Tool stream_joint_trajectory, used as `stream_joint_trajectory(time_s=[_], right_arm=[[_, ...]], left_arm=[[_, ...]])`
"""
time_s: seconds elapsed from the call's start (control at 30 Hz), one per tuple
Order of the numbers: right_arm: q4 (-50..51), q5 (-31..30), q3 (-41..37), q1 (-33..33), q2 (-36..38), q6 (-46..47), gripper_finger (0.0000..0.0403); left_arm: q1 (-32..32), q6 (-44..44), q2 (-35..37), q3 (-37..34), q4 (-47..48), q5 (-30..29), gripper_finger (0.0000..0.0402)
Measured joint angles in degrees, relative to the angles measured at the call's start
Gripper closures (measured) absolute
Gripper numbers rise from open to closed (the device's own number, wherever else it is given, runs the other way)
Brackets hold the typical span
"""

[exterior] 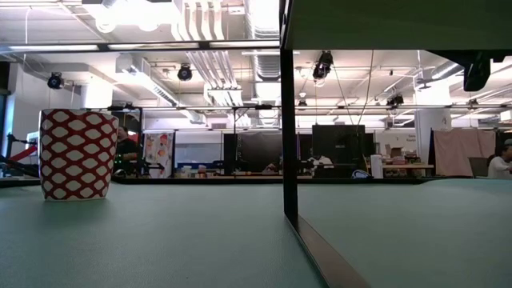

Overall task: Place coffee mugs
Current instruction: Put the red mug on the shelf

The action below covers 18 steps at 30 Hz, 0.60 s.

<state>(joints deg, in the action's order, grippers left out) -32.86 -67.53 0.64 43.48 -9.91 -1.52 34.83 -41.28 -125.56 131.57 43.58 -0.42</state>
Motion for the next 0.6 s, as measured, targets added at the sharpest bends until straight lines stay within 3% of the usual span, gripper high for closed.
stream_joint_trajectory(time_s=[0.6], right_arm=[[0.02, 0.0, 0.0, -0.02, 0.0, 0.0, 0.0353]], left_arm=[[0.0, -1.09, 0.24, 1.47, -0.04, -1.96, 0.0322]])
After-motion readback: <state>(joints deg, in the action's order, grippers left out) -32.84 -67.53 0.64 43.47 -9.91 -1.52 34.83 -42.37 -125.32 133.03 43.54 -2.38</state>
